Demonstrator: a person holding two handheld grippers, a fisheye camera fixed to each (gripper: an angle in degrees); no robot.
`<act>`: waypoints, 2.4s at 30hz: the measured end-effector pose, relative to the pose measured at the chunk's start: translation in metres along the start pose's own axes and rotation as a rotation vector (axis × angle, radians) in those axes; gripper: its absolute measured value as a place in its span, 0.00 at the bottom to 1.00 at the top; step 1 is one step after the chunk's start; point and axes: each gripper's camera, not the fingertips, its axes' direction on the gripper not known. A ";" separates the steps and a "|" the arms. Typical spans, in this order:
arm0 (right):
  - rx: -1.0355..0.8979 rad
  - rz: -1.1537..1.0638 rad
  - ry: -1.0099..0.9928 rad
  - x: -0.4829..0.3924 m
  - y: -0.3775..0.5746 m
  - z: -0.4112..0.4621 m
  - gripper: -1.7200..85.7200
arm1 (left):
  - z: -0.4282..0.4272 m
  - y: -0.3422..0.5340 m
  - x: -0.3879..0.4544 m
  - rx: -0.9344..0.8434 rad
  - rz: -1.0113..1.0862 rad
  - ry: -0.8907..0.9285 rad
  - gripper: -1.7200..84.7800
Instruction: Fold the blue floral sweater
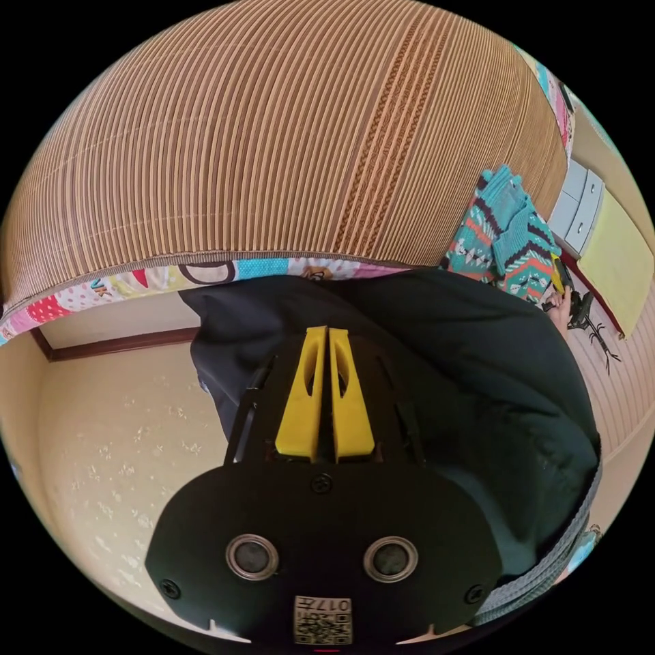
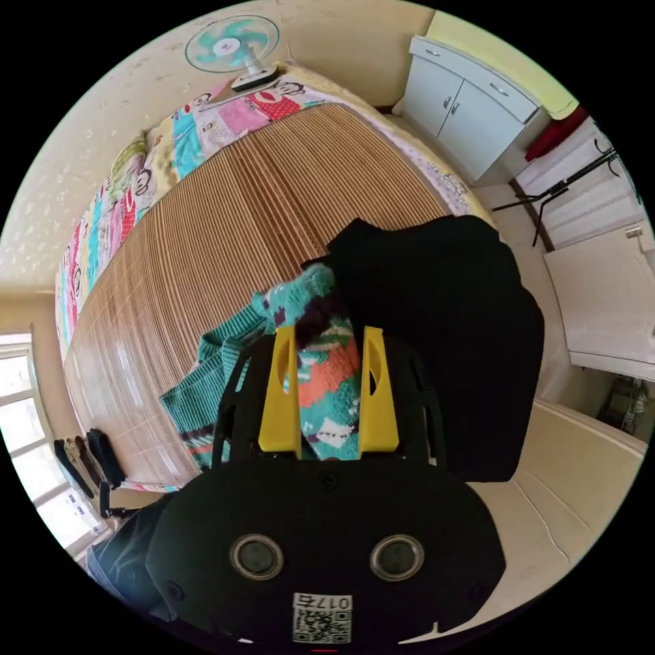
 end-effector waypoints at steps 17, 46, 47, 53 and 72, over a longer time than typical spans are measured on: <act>0.311 -0.187 -0.969 -0.028 0.184 -0.021 0.10 | 0.032 0.041 -0.088 -0.043 0.303 0.679 0.05; 1.079 -1.052 -1.696 -0.100 0.418 -0.225 0.09 | -0.108 0.267 -0.085 0.830 0.864 0.567 0.03; 1.080 -1.037 -1.720 -0.098 0.418 -0.219 0.09 | -0.098 0.273 -0.091 0.831 0.871 0.556 0.04; 1.122 -1.023 -1.865 -0.093 0.434 -0.192 0.09 | -0.074 0.313 -0.104 0.952 0.895 0.221 0.27; 1.131 -1.033 -1.754 -0.071 0.463 -0.159 0.09 | -0.031 0.309 -0.147 0.642 1.172 0.993 0.08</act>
